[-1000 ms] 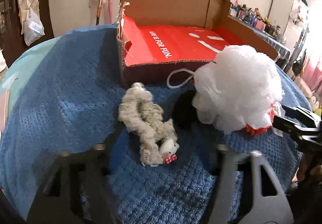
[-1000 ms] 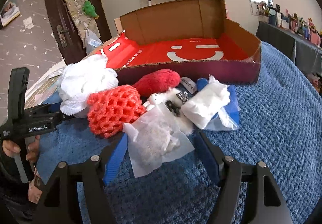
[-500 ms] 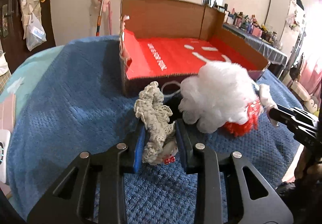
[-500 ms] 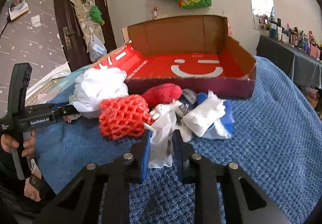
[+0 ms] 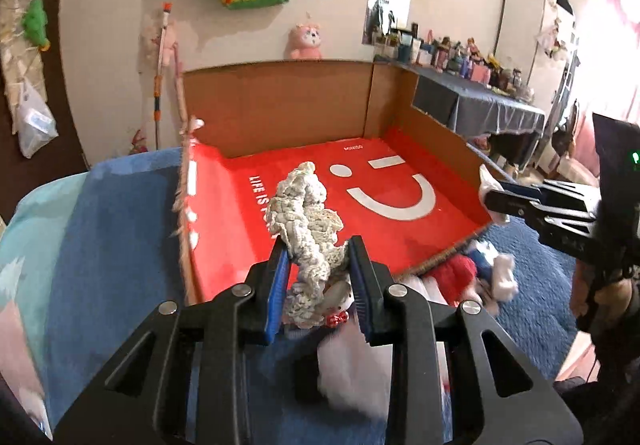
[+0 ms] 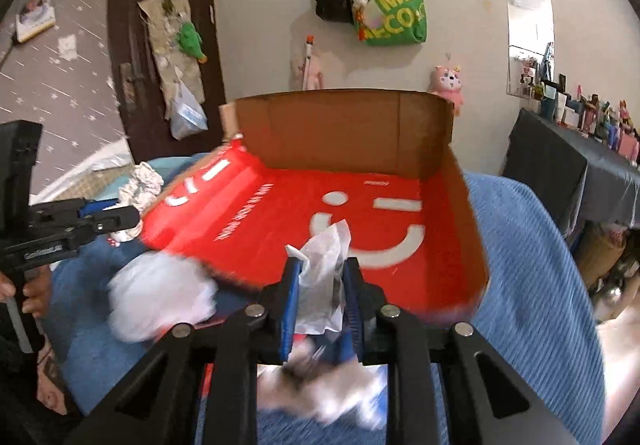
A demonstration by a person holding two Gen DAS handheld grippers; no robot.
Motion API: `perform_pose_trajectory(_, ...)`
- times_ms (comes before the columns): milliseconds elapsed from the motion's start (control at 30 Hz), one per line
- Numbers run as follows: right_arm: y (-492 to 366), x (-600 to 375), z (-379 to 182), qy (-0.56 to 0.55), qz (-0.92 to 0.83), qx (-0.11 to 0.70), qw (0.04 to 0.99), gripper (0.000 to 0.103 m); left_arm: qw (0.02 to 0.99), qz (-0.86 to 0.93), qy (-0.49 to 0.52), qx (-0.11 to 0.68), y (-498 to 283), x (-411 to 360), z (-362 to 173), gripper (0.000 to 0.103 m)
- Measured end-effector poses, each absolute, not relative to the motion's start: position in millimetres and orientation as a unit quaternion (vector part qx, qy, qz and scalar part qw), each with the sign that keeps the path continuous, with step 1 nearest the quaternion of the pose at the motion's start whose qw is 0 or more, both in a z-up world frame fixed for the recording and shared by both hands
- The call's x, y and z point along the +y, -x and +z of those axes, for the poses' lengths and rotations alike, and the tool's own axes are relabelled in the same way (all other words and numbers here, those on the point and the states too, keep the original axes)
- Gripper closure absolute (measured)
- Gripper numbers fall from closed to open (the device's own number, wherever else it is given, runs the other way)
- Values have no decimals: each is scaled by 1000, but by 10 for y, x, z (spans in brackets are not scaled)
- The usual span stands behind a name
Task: Organize soft objects
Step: 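Carry both items into the red-lined box and open both tools to release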
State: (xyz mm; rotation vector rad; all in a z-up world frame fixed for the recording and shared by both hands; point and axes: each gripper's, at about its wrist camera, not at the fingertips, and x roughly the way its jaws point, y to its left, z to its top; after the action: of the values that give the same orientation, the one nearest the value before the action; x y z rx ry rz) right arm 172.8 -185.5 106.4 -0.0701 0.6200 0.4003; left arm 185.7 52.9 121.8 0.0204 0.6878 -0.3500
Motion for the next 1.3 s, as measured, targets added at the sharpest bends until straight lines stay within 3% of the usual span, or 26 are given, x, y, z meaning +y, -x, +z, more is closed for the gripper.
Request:
perform_pose_trajectory(333, -2674, -1829, 816, 94, 172, 436, 878, 79, 895, -157, -40, 415, -2529, 325, 871, 76)
perform_pose_trajectory(533, -2870, -1786, 655, 128, 157, 476, 856, 79, 881, -155, -43, 446, -2636, 312, 702, 76)
perform_pose_trajectory(1133, -3035, -1749, 527, 147, 162, 506, 835, 77, 870, -156, -46, 465, -2664, 311, 561, 75)
perform_pose_trajectory(1300, -3044, -1747, 517, 149, 164, 507, 833, 75, 871, -157, -46, 464, -2660, 310, 563, 69)
